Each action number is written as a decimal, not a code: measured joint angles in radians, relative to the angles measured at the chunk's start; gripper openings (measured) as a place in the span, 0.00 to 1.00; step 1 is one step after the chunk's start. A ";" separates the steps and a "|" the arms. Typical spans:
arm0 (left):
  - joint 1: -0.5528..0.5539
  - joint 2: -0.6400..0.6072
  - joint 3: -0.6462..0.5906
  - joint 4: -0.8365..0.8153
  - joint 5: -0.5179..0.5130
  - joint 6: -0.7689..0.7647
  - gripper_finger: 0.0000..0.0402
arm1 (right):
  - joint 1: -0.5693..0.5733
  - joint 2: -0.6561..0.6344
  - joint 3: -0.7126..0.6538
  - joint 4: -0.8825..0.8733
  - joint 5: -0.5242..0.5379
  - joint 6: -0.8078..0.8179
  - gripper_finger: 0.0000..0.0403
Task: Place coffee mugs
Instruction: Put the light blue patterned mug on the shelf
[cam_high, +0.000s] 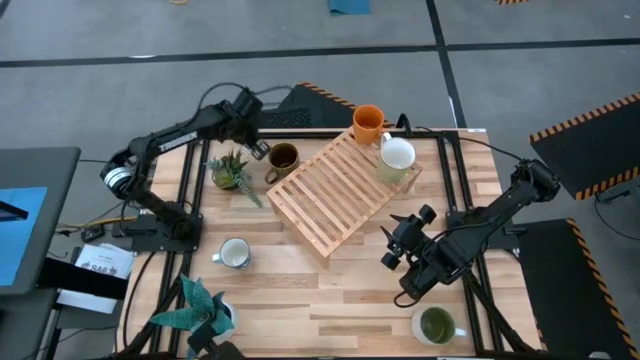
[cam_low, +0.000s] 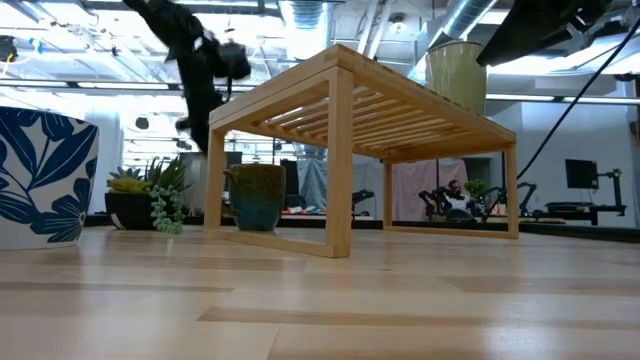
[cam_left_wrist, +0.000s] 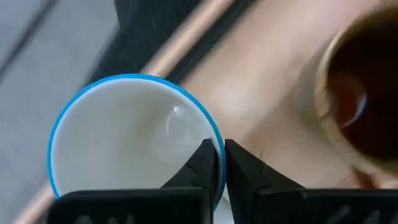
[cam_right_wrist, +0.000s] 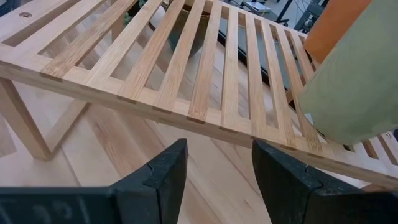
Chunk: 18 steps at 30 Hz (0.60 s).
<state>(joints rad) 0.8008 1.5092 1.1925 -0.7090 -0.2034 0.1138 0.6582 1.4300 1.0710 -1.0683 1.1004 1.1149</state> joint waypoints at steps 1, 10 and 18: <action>-0.006 -0.015 0.037 -0.026 -0.002 0.004 0.01 | 0.000 0.000 0.000 0.000 0.000 0.000 0.51; -0.297 -0.111 0.348 -0.109 0.016 0.079 0.00 | 0.000 0.000 0.000 -0.001 0.000 0.000 0.51; -0.677 -0.066 0.398 -0.041 -0.027 0.314 0.00 | -0.001 0.000 0.000 0.000 0.000 0.003 0.51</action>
<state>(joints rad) 0.1233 1.4432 1.5907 -0.7499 -0.2303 0.4281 0.6571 1.4300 1.0710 -1.0685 1.1007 1.1175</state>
